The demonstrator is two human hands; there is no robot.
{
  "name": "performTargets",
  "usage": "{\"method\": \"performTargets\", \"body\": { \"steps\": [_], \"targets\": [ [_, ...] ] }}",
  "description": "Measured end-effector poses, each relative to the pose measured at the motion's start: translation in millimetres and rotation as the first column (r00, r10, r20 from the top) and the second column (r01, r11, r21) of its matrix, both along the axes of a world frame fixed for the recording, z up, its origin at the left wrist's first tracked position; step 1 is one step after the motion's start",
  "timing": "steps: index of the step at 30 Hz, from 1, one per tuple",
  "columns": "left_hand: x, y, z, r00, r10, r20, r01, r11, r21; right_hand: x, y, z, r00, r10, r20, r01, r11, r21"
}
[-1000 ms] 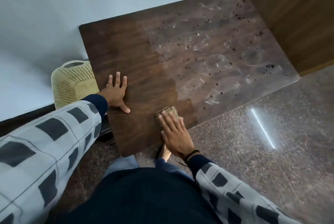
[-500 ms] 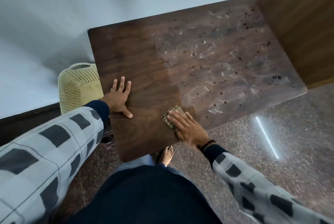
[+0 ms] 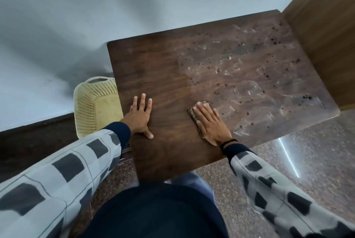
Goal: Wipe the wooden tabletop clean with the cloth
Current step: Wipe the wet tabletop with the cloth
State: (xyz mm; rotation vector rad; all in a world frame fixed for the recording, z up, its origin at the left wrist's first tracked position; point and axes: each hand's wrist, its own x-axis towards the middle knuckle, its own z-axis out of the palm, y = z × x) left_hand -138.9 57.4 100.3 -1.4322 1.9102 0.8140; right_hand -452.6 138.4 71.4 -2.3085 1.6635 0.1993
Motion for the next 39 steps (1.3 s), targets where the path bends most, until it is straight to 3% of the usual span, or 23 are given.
{"method": "performTargets", "body": {
  "steps": [2, 7, 9, 14, 21, 24, 28, 30, 33, 34, 35, 37, 39],
  "targets": [
    [-1, 0, 0, 1.0, 0.023, -0.01, -0.023, 1.0, 0.003, 16, 5, 0, 0.99, -0.131, 0.043, 0.132, 0.991, -0.013],
    [-9, -12, 5, 0.978, 0.153, -0.144, -0.168, 0.981, -0.1, 12, 23, -11, 0.971, 0.233, 0.048, -0.232, 0.972, -0.033],
    [-14, -32, 12, 0.961, 0.216, -0.174, -0.236, 0.966, -0.107, -1, -3, -9, 0.96, 0.277, 0.03, -0.276, 0.96, -0.043],
    [-27, -85, 27, 0.936, 0.32, -0.149, -0.33, 0.942, -0.053, 12, -32, -3, 0.992, -0.098, 0.081, 0.097, 0.995, 0.016],
    [-39, -94, 17, 0.956, 0.281, -0.081, -0.283, 0.959, -0.008, 12, -32, -9, 0.992, -0.067, 0.103, 0.064, 0.997, 0.035],
    [-38, -96, 16, 0.961, 0.267, -0.075, -0.269, 0.963, -0.014, 19, -20, -14, 0.989, 0.098, 0.111, -0.099, 0.995, 0.007],
    [-39, -95, 21, 0.966, 0.255, -0.042, -0.255, 0.967, -0.006, -5, -53, -15, 0.912, 0.404, 0.078, -0.403, 0.915, -0.024],
    [-42, -98, 21, 0.967, 0.251, -0.034, -0.251, 0.968, 0.008, -8, -83, -12, 0.946, 0.314, 0.083, -0.313, 0.949, -0.026],
    [-44, -99, 22, 0.964, 0.262, -0.039, -0.261, 0.965, 0.021, 22, -94, -6, 0.978, -0.114, 0.174, 0.113, 0.993, 0.012],
    [-43, -99, 22, 0.966, 0.258, -0.035, -0.257, 0.966, 0.025, 33, -90, -7, 0.967, -0.174, 0.187, 0.172, 0.985, 0.029],
    [-44, -100, 22, 0.966, 0.255, -0.034, -0.254, 0.967, 0.022, 40, -82, -10, 0.974, -0.135, 0.184, 0.135, 0.991, 0.015],
    [-45, -100, 24, 0.967, 0.251, -0.033, -0.25, 0.968, 0.018, 32, -74, -16, 0.982, 0.127, 0.138, -0.123, 0.992, -0.038],
    [-46, -100, 24, 0.968, 0.248, -0.035, -0.247, 0.969, 0.023, 8, -91, -15, 0.927, 0.364, 0.085, -0.362, 0.931, -0.04]
  ]
}}
